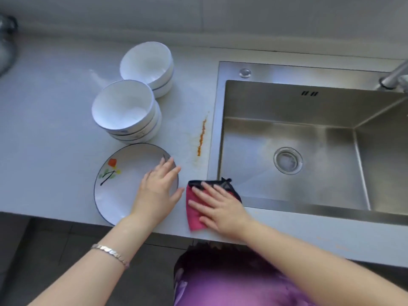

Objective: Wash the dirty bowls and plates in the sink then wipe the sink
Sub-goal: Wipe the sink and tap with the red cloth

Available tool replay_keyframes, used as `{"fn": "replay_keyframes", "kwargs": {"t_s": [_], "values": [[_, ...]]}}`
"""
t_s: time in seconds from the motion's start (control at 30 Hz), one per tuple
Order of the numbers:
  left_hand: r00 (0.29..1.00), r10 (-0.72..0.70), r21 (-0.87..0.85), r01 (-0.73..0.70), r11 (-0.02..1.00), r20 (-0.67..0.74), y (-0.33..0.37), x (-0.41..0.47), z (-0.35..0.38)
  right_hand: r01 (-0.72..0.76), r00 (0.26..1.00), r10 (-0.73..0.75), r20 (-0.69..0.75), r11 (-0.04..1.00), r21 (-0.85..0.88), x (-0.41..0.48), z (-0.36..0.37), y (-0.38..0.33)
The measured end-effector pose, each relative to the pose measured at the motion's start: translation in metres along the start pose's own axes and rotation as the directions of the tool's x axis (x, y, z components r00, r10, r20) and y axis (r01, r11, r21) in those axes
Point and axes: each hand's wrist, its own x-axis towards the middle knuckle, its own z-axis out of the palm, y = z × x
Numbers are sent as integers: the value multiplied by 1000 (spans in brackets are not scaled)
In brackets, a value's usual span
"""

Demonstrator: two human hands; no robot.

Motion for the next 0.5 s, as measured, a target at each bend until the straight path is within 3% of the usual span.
{"fn": "replay_keyframes", "kwargs": {"t_s": [0.17, 0.37, 0.4, 0.5], "values": [[1000, 6, 24, -6, 1000, 0, -1, 2, -2, -110, 994, 111, 23, 993, -38, 86, -11, 66], [999, -17, -30, 16, 999, -46, -13, 13, -7, -388, 920, 387, 71, 921, 12, 131, -27, 102], [997, -34, -12, 33, 999, -63, -15, 16, -10, -356, 934, 356, 10, 934, 17, 123, -24, 92], [991, -117, -6, 117, 993, -58, -21, 26, -16, -64, 995, 64, -72, 998, 11, 73, -10, 55]]}}
